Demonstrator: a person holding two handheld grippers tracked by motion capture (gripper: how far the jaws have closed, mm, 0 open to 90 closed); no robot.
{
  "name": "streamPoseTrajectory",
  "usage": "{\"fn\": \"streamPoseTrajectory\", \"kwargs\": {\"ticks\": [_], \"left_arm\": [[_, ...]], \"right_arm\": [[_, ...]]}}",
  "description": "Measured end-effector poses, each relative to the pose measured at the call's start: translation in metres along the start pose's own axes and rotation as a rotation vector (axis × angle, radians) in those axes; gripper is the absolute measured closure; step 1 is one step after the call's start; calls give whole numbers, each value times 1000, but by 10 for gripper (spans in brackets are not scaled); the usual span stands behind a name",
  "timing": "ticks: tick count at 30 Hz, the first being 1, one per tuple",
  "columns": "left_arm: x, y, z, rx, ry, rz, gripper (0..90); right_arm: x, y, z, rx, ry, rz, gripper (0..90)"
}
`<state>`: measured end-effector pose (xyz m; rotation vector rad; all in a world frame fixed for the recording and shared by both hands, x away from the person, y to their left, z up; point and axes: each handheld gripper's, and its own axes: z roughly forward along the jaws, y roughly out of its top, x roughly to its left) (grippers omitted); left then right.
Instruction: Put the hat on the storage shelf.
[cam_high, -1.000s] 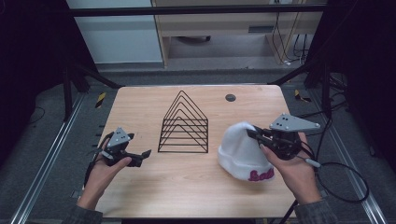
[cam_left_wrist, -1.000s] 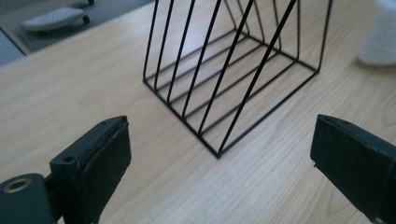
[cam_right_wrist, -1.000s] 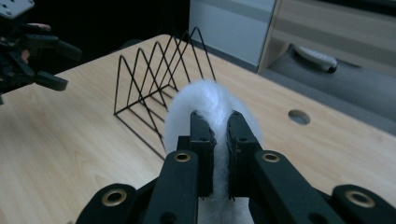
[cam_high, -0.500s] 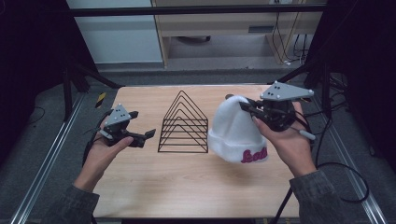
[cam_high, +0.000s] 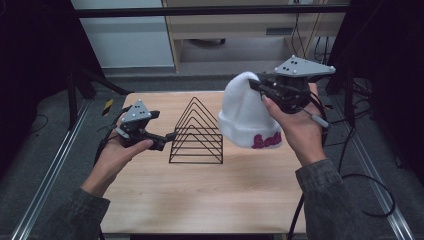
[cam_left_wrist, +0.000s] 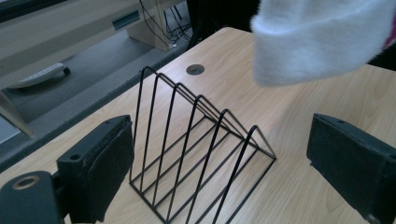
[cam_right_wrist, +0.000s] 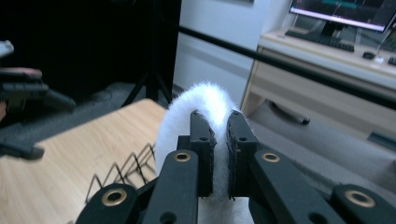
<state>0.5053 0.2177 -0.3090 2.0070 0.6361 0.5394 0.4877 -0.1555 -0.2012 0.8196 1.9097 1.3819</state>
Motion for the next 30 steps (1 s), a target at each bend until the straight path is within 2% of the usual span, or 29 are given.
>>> {"fn": "streamPoseTrajectory", "kwargs": {"ticks": [3,7,11,16,19,23,30], "left_arm": [[-4,3,0,-23,-14,0,70],[0,7,1,-42,-14,-15,81],[1,11,1,-54,-15,-18,91],[-2,18,5,-74,-38,-5,99],[1,21,13,-70,-52,-15,111],[5,24,23,-66,-60,-7,120],[14,24,26,-66,-37,-15,127]], "right_arm": [[4,9,5,-27,-10,-8,837],[5,21,14,-60,-6,-7,837],[8,32,23,-78,18,16,837],[19,45,35,-86,47,1,837],[26,52,44,-81,63,-5,836],[32,61,53,-96,86,-4,836],[42,67,62,-103,125,-2,836]]}}
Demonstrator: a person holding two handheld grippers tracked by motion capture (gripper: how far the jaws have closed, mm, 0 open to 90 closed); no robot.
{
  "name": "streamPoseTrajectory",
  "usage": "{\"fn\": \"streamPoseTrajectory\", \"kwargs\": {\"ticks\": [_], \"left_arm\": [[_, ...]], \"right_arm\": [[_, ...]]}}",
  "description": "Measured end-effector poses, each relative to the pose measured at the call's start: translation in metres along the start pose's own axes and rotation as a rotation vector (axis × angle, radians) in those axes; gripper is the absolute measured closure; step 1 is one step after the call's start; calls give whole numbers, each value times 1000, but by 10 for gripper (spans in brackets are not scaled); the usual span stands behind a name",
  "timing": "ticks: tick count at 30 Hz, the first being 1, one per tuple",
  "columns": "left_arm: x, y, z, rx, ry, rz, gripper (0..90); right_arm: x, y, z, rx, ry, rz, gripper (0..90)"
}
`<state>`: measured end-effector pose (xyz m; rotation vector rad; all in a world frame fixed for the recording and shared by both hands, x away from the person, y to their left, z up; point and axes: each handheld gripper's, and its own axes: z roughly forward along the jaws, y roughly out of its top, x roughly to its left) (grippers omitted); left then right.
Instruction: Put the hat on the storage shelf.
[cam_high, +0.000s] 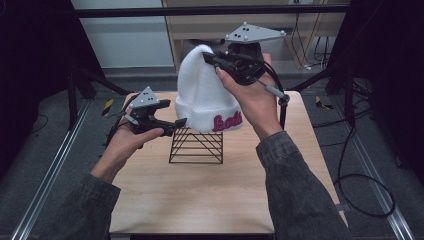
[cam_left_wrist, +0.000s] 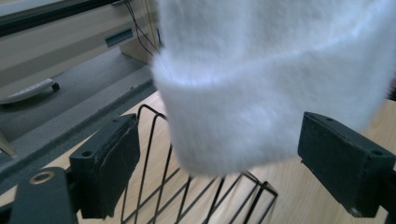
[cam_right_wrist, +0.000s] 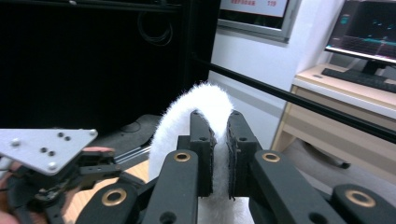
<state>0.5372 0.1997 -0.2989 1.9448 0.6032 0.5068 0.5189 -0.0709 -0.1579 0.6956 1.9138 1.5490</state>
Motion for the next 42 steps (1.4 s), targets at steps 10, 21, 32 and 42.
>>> {"fn": "streamPoseTrajectory", "kwargs": {"ticks": [10,21,32,42], "left_arm": [[7,4,11,39,-88,-33,227],[5,11,7,7,-36,-53,728],[7,10,2,39,25,-33,735],[15,0,0,51,56,-52,740]], "right_arm": [[9,5,6,3,53,-20,836],[-8,-9,1,66,-16,-44,834],[-32,-31,16,113,-70,7,833],[-38,-46,35,151,-69,36,831]]}}
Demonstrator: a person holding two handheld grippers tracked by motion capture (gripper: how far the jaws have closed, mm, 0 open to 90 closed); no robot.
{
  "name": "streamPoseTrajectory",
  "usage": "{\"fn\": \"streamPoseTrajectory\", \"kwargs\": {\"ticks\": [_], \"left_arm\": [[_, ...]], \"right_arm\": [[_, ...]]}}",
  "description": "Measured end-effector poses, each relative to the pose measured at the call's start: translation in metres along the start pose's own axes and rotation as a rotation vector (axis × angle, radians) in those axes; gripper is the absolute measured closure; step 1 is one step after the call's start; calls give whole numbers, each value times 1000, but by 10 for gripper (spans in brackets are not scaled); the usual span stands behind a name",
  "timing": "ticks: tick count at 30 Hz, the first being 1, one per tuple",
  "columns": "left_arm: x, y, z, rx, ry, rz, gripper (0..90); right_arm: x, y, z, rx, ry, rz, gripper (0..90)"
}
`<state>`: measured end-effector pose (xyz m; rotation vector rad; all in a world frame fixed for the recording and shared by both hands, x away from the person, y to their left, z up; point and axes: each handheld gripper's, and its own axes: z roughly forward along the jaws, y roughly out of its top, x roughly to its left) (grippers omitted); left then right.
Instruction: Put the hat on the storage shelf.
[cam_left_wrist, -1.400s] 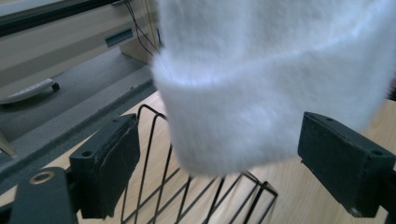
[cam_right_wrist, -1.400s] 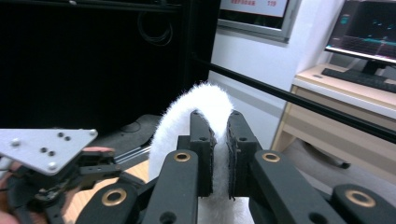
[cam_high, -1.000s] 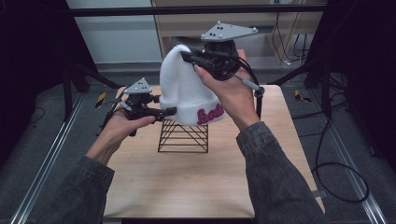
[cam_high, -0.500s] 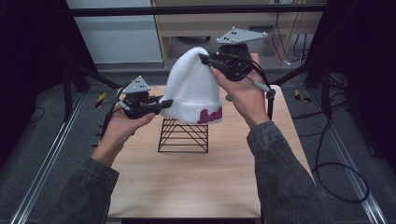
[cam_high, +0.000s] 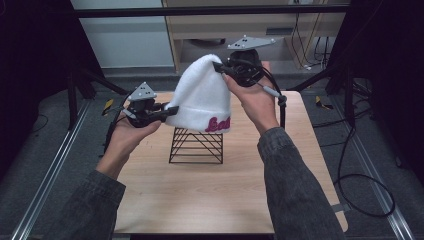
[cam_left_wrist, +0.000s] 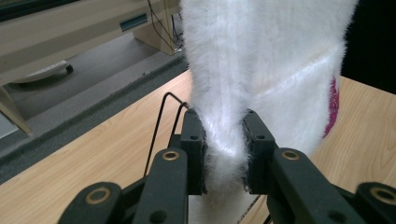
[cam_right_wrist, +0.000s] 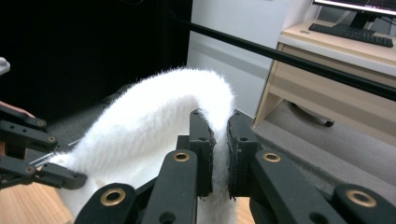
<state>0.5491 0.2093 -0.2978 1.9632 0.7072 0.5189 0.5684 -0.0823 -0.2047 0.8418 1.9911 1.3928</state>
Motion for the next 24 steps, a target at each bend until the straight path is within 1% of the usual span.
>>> {"fn": "streamPoseTrajectory", "kwargs": {"ticks": [7,9,14,19,24], "left_arm": [[6,-7,0,6,11,-14,743],[8,-9,0,8,15,-20,744],[11,-10,4,22,22,-15,744],[14,-15,5,23,24,-21,747],[16,-21,6,27,27,-32,749]], "right_arm": [[3,-5,6,11,10,4,830],[4,-5,8,13,11,-1,830],[7,-7,13,29,3,-20,830],[8,-10,16,25,11,-11,830],[11,-12,18,34,17,-25,830]]}}
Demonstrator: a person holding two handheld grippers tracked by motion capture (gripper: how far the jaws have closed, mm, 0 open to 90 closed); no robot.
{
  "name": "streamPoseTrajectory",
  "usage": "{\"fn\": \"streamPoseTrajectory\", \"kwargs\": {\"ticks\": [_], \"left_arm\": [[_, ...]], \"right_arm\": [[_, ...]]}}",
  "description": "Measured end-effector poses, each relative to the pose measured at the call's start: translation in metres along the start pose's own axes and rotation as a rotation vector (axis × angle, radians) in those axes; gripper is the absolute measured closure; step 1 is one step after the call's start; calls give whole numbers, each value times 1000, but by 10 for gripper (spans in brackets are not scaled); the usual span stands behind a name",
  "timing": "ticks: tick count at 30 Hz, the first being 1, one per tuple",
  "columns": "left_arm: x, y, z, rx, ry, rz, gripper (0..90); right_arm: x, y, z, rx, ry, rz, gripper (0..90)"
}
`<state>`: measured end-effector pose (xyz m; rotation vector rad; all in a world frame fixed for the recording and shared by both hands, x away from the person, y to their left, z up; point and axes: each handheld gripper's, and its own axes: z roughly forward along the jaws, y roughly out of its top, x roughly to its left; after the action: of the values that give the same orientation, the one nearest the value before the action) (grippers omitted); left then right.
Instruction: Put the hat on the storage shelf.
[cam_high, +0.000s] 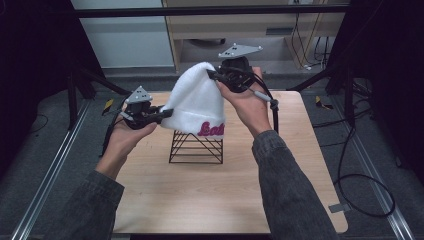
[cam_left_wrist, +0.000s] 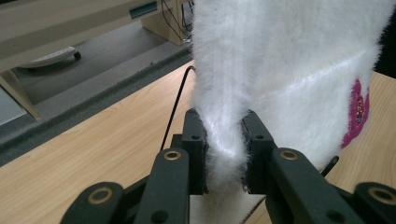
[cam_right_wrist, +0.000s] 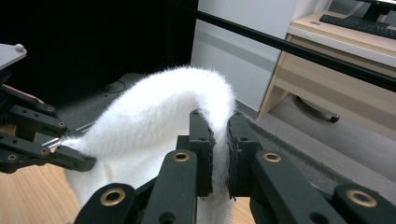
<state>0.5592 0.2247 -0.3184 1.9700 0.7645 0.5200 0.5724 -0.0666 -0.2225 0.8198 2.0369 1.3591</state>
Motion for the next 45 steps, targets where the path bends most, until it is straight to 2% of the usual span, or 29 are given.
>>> {"fn": "streamPoseTrajectory", "kwargs": {"ticks": [18,29,33,39,45], "left_arm": [[7,-12,0,-8,18,-18,753],[11,-19,-2,-16,21,-20,753],[11,-23,-1,-12,21,-20,753],[10,-33,-1,3,10,-19,752],[8,-43,0,-6,-10,-30,752]], "right_arm": [[11,-2,4,-1,32,-4,828],[22,5,4,10,47,-56,827],[23,3,6,18,53,-57,826],[26,-4,10,31,68,-58,825],[33,-7,9,40,83,-65,825]]}}
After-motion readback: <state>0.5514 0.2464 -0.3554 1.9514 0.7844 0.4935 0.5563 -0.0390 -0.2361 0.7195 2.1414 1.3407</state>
